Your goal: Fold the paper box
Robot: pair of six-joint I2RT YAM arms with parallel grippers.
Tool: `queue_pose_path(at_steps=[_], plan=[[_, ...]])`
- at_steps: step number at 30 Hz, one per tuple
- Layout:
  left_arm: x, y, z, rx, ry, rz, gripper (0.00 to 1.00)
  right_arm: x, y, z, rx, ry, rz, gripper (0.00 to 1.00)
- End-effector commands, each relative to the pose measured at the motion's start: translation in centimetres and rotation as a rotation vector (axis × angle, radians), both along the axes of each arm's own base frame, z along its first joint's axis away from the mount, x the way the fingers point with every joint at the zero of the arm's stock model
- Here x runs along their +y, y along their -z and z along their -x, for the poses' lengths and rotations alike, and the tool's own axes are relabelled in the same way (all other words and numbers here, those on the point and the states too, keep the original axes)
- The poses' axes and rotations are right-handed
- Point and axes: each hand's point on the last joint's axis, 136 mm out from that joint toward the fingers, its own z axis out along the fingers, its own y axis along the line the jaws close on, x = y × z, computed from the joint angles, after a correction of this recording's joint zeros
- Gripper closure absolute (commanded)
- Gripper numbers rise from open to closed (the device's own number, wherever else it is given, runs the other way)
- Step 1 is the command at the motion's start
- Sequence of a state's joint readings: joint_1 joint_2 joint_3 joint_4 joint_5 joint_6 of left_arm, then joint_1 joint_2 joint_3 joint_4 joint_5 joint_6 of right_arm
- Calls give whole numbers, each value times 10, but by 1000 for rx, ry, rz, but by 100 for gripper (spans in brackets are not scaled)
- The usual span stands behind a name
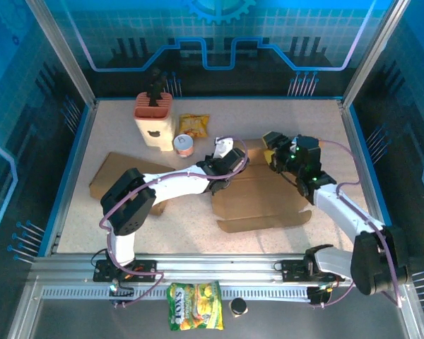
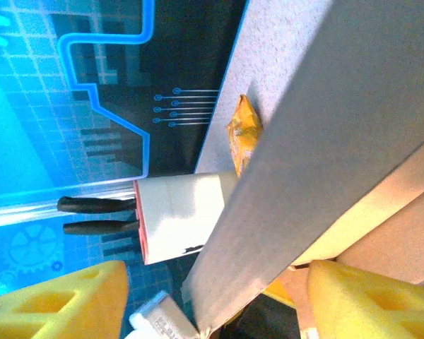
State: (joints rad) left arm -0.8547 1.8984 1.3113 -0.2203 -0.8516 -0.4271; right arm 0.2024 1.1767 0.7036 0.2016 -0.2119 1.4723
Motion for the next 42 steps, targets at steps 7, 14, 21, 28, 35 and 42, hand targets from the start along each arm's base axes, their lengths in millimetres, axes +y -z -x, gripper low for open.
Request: queue_pose_path(at_steps=[7, 14, 21, 28, 35, 42], plan=[[43, 10, 5, 72, -16, -110, 100, -83, -21, 13, 67, 86, 171, 30], [58, 23, 5, 208, 65, 104, 100, -109, -17, 10, 109, 85, 375, 26], [62, 30, 4, 271, 75, 126, 100, -99, 20, -11, 186, 21, 312, 32], [66, 39, 0, 334, 39, 178, 100, -100, 64, 15, 221, 13, 313, 29], [64, 42, -5, 364, 42, 200, 100, -117, 82, 30, 178, 40, 334, 39], [60, 38, -20, 379, 48, 248, 100, -149, 70, 20, 142, 98, 407, 38]])
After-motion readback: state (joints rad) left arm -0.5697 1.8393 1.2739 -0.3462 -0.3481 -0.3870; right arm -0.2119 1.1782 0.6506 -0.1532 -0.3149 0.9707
